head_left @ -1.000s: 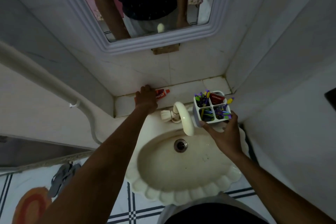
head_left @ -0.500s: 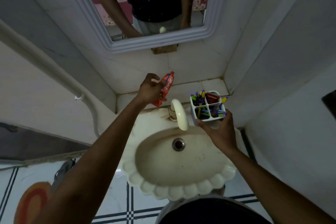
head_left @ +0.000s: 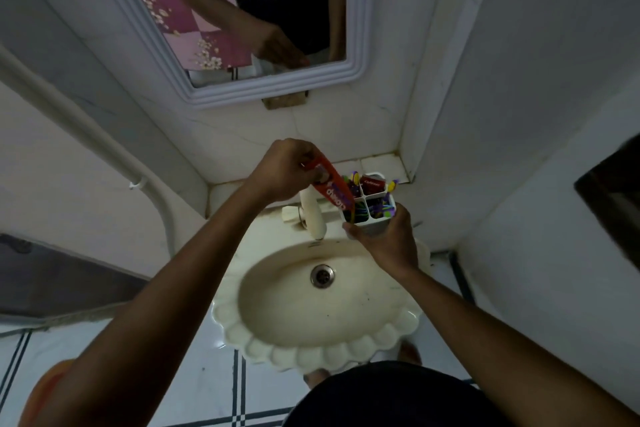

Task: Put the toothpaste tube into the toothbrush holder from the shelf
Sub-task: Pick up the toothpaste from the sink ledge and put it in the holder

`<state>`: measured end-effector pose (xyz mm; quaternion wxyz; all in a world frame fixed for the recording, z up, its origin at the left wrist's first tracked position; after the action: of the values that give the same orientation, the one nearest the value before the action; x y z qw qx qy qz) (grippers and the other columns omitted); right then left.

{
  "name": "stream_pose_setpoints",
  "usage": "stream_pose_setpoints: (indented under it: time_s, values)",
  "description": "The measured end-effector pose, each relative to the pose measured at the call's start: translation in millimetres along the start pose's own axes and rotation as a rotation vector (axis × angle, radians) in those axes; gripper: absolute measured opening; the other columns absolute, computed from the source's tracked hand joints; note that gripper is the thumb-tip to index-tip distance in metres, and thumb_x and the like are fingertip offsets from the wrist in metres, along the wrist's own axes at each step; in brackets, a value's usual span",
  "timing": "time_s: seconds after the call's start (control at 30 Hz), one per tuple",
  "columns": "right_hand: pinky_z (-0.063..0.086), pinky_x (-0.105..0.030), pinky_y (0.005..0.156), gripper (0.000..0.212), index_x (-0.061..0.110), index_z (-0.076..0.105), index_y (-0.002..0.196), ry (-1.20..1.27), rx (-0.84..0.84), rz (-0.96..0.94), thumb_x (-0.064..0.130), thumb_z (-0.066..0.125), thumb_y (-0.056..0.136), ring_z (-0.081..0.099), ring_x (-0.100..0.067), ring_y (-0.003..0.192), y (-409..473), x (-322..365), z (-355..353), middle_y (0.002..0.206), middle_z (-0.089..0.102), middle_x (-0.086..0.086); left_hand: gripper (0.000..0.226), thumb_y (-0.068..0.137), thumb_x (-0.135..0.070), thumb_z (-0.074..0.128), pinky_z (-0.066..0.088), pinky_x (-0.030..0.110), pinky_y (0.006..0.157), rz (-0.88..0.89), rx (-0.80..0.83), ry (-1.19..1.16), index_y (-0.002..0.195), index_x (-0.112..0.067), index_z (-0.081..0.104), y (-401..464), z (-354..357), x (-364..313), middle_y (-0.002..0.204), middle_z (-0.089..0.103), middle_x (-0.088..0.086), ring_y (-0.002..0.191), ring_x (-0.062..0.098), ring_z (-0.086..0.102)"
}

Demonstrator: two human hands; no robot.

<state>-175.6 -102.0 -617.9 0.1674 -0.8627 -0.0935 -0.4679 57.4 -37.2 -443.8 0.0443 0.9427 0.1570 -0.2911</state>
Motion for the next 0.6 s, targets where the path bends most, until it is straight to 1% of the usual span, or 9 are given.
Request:
stream_pose_setpoints:
  time_s: [0.1,0.3,0.37,0.4,0.47,0.5,0.57,0.6]
  values:
    - [0.064,-0.053,0.103,0.127,0.015,0.043,0.155,-0.015,0.009,-0.016,0.077,0.1,0.06,0.066,-0.029,0.135,0,0,-4,0.147,0.059,-0.007,0.023,0.095,-0.017,0.079,0.063,0.043,0.092,0.019,0.008,0.057,0.117,-0.01,0.079,-1,10,-14,0.11,0.079,0.004,0.101,0.02,0.074]
    - [0.064,-0.054,0.101,0.127,0.012,0.039,0.157,-0.034,0.034,-0.024,0.074,0.099,0.064,0.064,-0.031,0.137,-1,0,-5,0.149,0.056,-0.009,0.019,0.099,-0.017,0.073,0.063,0.043,0.087,0.054,0.085,0.12,0.115,-0.013,0.082,4,38,-26,0.106,0.081,0.003,0.093,0.019,0.076]
    - [0.064,-0.054,0.102,0.13,0.011,0.037,0.16,-0.047,0.052,-0.03,0.074,0.098,0.065,0.061,-0.032,0.14,0,1,-5,0.15,0.053,-0.011,0.022,0.101,-0.018,0.068,0.062,0.04,0.083,0.074,0.115,0.164,0.116,-0.014,0.083,5,52,-29,0.106,0.082,0.004,0.093,0.02,0.076]
    - [0.063,-0.054,0.103,0.132,0.011,0.035,0.162,-0.057,0.064,-0.029,0.074,0.098,0.065,0.06,-0.032,0.141,1,1,-5,0.152,0.051,-0.011,0.024,0.102,-0.02,0.065,0.06,0.037,0.079,0.09,0.126,0.214,0.117,-0.017,0.083,4,60,-31,0.107,0.082,0.003,0.093,0.02,0.075]
    - [0.061,-0.054,0.108,0.138,0.012,0.031,0.164,-0.072,0.083,-0.023,0.074,0.1,0.062,0.056,-0.033,0.146,2,1,-4,0.156,0.049,-0.011,0.028,0.103,-0.024,0.061,0.05,0.031,0.076,0.127,0.148,0.336,0.122,-0.026,0.082,4,75,-33,0.112,0.081,-0.001,0.098,0.021,0.073]
    - [0.06,-0.055,0.109,0.14,0.011,0.03,0.165,-0.08,0.087,-0.023,0.074,0.101,0.061,0.054,-0.034,0.148,2,1,-3,0.158,0.048,-0.012,0.03,0.103,-0.024,0.06,0.049,0.032,0.08,0.14,0.161,0.385,0.124,-0.029,0.081,4,80,-32,0.115,0.079,-0.003,0.102,0.022,0.072]
    - [0.059,-0.056,0.11,0.141,0.009,0.03,0.164,-0.089,0.081,-0.027,0.071,0.102,0.06,0.054,-0.036,0.149,2,1,-2,0.158,0.049,-0.014,0.03,0.101,-0.024,0.061,0.047,0.04,0.097,0.139,0.199,0.48,0.123,-0.032,0.081,7,89,-29,0.116,0.076,-0.005,0.111,0.022,0.068]
    - [0.059,-0.056,0.11,0.141,0.007,0.031,0.164,-0.085,0.075,-0.026,0.069,0.103,0.06,0.054,-0.037,0.149,2,1,-1,0.157,0.05,-0.015,0.029,0.1,-0.024,0.062,0.043,0.044,0.104,0.132,0.219,0.533,0.12,-0.032,0.081,10,93,-26,0.114,0.075,-0.004,0.115,0.022,0.066]
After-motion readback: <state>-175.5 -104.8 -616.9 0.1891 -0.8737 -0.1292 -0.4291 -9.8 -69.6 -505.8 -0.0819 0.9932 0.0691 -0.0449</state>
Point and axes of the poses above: each hand's wrist, its own y-axis towards the middle knuckle, its own z-axis out of the palm, x = y × z, the point moved 5 cm from there along y, towards the middle knuckle
